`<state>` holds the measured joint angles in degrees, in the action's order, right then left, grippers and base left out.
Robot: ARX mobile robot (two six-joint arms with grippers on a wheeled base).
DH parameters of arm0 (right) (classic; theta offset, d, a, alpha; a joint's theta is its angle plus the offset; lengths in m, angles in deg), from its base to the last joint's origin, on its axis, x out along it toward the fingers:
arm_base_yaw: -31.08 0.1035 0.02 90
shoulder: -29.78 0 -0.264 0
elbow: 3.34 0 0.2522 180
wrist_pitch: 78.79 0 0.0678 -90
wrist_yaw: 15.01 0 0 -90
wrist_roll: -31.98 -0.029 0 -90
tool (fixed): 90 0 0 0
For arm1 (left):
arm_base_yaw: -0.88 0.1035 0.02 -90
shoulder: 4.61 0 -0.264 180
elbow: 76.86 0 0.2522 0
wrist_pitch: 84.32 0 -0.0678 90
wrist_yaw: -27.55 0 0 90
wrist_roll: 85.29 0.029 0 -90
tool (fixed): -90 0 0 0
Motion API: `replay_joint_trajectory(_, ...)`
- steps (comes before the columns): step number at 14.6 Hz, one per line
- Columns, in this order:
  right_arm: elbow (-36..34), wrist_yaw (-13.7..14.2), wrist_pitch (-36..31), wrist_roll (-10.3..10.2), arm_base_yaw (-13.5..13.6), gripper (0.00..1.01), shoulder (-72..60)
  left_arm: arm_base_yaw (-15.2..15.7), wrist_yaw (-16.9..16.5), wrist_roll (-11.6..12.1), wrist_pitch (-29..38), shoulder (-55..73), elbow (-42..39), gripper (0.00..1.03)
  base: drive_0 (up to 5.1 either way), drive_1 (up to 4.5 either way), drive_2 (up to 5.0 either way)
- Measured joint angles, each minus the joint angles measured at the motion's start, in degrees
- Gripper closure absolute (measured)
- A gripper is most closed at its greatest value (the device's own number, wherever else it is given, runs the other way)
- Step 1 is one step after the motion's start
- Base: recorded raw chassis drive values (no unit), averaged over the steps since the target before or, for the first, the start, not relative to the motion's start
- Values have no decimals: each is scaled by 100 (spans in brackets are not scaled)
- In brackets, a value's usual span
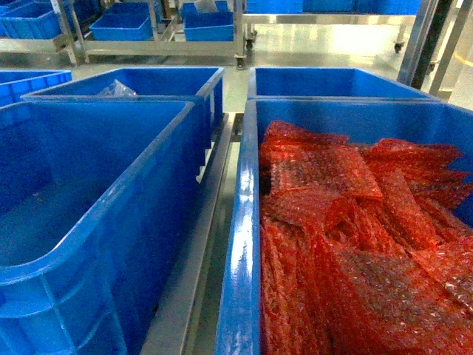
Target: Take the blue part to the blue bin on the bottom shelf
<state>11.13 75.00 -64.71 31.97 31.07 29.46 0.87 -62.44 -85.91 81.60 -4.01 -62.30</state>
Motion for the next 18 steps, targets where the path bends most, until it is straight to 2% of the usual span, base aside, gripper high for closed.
replay_joint_trajectory(6, 0, 0, -2, 0, 0, 3, 0, 0, 0, 0, 0, 0, 0, 9, 0, 0, 0)
replay_joint_trajectory(7, 0, 0, -2, 0, 0, 3, 0, 0, 0, 4, 0, 0, 0, 4, 0, 0, 0)
replay_joint_trajectory(18, 0, 2, -2, 0, 0, 3, 0, 0, 0, 2, 0, 0, 0, 5, 0, 0, 0)
